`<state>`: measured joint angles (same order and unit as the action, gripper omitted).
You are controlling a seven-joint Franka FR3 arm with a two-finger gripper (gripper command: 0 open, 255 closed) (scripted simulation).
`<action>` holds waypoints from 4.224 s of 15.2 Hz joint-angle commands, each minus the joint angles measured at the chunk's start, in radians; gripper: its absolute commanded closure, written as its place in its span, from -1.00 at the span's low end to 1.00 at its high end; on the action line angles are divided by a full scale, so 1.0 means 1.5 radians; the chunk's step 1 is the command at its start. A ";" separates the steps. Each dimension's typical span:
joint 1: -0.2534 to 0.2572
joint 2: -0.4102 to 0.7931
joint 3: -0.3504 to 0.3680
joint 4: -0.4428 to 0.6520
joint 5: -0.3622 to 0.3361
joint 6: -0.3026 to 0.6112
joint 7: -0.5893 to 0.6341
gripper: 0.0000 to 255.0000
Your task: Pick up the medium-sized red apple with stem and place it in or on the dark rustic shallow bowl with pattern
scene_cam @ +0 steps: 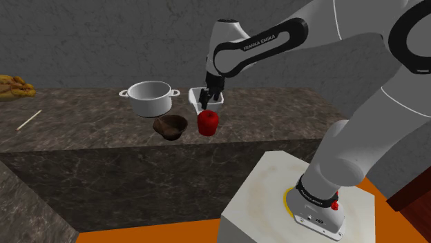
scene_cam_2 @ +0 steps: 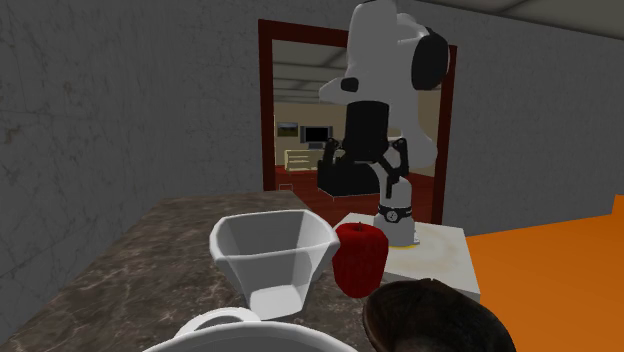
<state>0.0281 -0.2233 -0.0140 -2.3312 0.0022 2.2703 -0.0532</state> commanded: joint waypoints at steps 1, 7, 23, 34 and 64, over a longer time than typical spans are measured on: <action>0.000 0.016 0.000 -0.006 0.002 0.023 -0.001 -1.00; 0.001 0.043 0.000 -0.020 0.002 0.065 -0.002 -1.00; 0.001 0.043 0.000 -0.020 0.002 0.065 -0.002 1.00; 0.000 0.001 0.000 0.040 0.001 -0.037 0.000 1.00; 0.035 0.122 0.053 0.441 -0.010 -0.318 0.090 1.00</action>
<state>0.0715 -0.0737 0.0535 -1.7204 -0.0085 1.8111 0.0593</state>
